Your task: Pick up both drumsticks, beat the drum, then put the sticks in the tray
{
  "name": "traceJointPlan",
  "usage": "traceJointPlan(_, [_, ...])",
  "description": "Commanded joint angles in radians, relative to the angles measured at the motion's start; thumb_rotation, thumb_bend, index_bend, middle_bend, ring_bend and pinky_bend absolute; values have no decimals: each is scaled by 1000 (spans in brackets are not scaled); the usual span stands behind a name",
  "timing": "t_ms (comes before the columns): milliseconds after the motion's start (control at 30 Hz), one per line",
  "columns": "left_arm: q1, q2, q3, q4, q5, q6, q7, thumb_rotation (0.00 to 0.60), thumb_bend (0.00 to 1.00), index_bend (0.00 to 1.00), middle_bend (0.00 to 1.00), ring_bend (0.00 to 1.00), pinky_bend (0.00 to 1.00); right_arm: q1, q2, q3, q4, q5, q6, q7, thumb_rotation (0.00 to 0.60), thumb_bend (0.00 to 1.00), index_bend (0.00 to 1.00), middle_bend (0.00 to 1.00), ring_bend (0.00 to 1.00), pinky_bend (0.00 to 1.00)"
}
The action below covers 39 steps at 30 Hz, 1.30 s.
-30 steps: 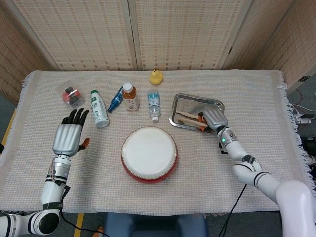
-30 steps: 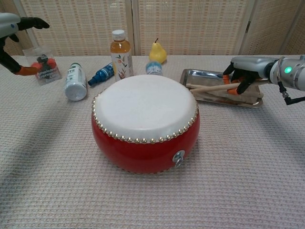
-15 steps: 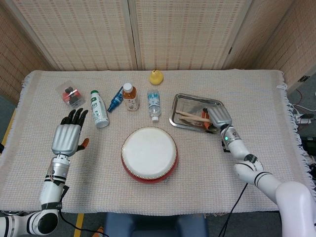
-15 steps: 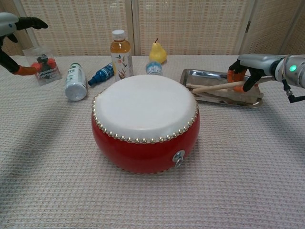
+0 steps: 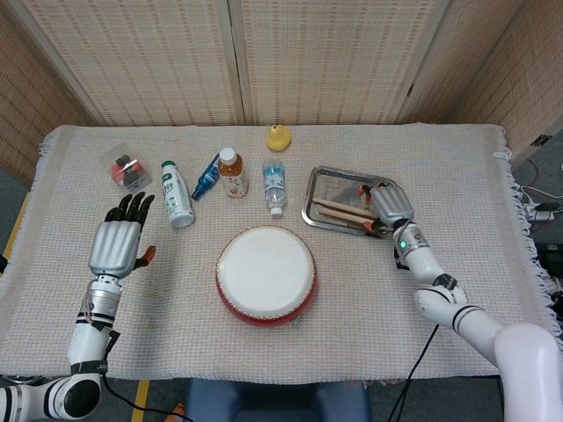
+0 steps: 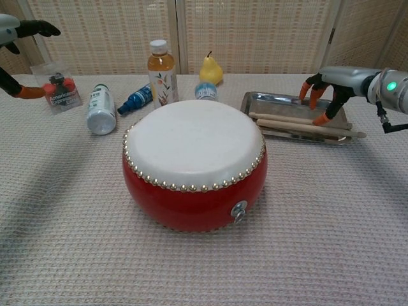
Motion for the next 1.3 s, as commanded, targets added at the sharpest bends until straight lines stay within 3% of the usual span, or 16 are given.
traceJointPlan(33, [5, 6, 3, 16, 19, 3, -6, 600, 302, 0, 0, 0, 182, -29, 75, 19, -111, -8, 68, 3, 600, 133, 325, 375, 231, 452])
traceJointPlan(233, [40, 37, -9, 50, 36, -32, -141, 600, 304, 0, 0, 0, 195, -144, 300, 23, -434, -30, 224, -13, 600, 156, 348, 375, 235, 423])
traceJointPlan(367, [75, 60, 13, 106, 74, -24, -179, 600, 304, 0, 3, 0, 197, -263, 449, -15, -625, -72, 378, -65, 600, 156, 317, 351, 184, 333])
traceJointPlan(467, [114, 81, 32, 142, 101, -26, -248, 600, 304, 0, 9, 0, 194, -342, 520, -57, -699, -121, 473, -84, 600, 156, 230, 298, 126, 249])
traceJointPlan(700, [217, 117, 94, 207, 186, 2, -380, 600, 303, 0, 17, 0, 185, -524, 584, -147, -749, -229, 687, -13, 600, 156, 15, 145, 2, 114])
traceJointPlan(1033, [377, 84, 176, 221, 342, 179, -432, 600, 304, 0, 16, 0, 167, -700, 550, -245, -695, -368, 895, 124, 600, 157, 0, 77, 0, 19])
traceJointPlan(1300, [461, 43, 231, 216, 471, 276, -384, 600, 304, 0, 14, 0, 155, -757, 533, -275, -672, -403, 928, 163, 600, 157, 0, 26, 0, 0])
